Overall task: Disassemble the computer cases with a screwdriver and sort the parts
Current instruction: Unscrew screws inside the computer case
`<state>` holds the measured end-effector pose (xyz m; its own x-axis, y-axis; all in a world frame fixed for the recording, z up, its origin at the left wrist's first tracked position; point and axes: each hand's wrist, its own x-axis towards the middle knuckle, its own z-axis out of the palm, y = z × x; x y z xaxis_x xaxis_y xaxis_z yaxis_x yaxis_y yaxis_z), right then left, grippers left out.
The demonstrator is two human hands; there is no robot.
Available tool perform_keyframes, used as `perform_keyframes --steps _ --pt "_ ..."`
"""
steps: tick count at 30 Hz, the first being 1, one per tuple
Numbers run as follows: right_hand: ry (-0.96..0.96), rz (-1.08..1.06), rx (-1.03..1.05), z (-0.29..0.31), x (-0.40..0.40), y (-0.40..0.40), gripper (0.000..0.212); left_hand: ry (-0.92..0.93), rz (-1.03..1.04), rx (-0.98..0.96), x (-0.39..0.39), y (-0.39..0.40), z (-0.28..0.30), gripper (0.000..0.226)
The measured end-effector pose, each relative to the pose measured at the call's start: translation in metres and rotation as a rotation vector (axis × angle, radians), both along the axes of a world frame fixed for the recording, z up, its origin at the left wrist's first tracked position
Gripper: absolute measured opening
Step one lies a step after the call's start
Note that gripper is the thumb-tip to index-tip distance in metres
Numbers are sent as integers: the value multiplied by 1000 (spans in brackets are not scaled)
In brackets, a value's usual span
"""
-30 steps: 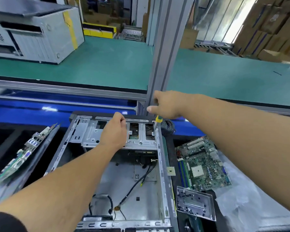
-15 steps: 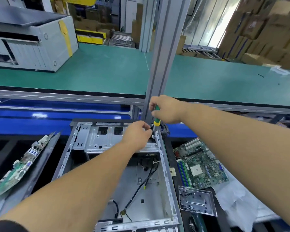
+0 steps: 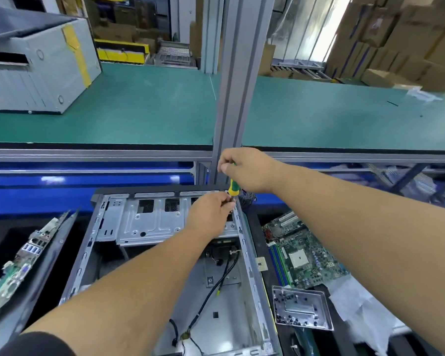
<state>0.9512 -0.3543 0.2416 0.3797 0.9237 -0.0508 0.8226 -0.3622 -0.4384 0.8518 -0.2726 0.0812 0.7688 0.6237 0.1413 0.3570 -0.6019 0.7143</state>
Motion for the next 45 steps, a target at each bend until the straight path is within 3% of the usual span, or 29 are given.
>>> perform_keyframes --steps 4,7,12,19,24,30,35,41,45 --pt "-343 -64 -87 2 -11 4 33 23 32 46 6 -1 3 18" --pt "-396 -127 -126 0 -14 7 31 -6 28 46 6 0 2 17" --pt "-387 -148 -114 2 -18 8 33 -29 -1 -6 4 1 0 12" --pt "-389 -186 -105 2 -25 10 37 -9 84 -18 11 1 2 30" --pt "-377 -150 -155 9 -24 8 25 -59 -1 -72 7 2 1 20" --pt "-366 -168 -100 7 -25 11 25 -50 94 -89 12 3 3 34" --pt "-329 -190 -73 4 -21 9 26 -109 8 -205 9 7 -2 15" --pt "-348 -175 -61 7 -24 9 27 -75 123 -143 14 4 -1 40" --pt "-361 -156 -88 9 -27 8 17 -78 32 -172 10 6 1 23"
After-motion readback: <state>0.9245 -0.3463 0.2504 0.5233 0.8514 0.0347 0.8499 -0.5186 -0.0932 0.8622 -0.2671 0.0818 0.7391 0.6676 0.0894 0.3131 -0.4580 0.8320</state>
